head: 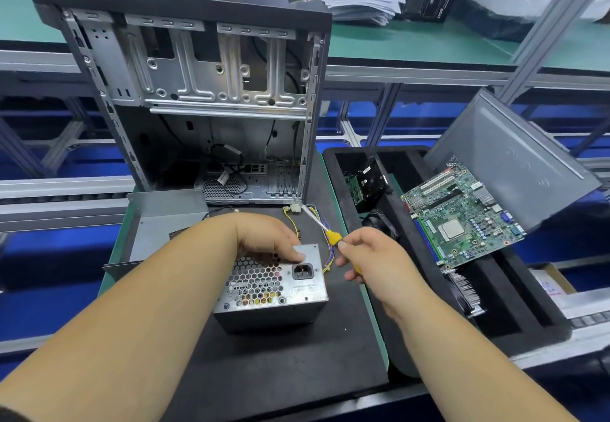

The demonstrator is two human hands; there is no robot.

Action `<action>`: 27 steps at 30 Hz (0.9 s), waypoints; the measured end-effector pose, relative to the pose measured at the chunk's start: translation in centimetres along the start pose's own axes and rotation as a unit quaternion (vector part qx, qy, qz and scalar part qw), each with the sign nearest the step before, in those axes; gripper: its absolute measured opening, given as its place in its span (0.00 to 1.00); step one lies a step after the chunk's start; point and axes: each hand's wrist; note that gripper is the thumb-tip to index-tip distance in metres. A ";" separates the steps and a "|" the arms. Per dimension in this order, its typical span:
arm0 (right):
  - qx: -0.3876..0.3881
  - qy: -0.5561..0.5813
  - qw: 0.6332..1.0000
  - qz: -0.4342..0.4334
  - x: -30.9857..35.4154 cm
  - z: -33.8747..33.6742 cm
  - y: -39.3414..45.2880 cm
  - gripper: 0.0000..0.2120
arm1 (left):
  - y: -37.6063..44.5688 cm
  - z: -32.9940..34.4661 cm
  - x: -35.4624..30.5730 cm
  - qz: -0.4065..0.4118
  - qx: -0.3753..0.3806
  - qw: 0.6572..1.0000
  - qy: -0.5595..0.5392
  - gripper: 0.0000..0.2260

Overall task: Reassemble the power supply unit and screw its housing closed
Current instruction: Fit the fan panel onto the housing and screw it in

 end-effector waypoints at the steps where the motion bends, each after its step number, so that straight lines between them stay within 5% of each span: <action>1: -0.011 -0.017 1.000 -0.018 0.4 -0.8 -0.4 0.02 | -0.1 0.1 -0.1 -0.001 -0.005 1.000 0.001 0.05; 10: -0.096 -0.208 0.963 -0.141 5.8 -6.4 -5.2 0.12 | -0.8 0.8 -0.6 0.004 -0.027 0.999 0.024 0.06; 18: -0.055 -0.433 0.886 -0.158 8.3 -4.9 -7.2 0.10 | -0.9 1.3 -0.5 0.012 -0.032 0.999 0.037 0.08; 27: -0.037 -0.497 0.851 -0.167 9.1 -3.4 -7.1 0.09 | -0.5 1.3 -0.1 0.017 -0.040 0.998 0.053 0.07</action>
Point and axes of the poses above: each hand's wrist, its own y-axis towards the middle knuckle, its own z-axis out of the palm, x = y × z, and after that the axes turned 1 degree about x, right-handed
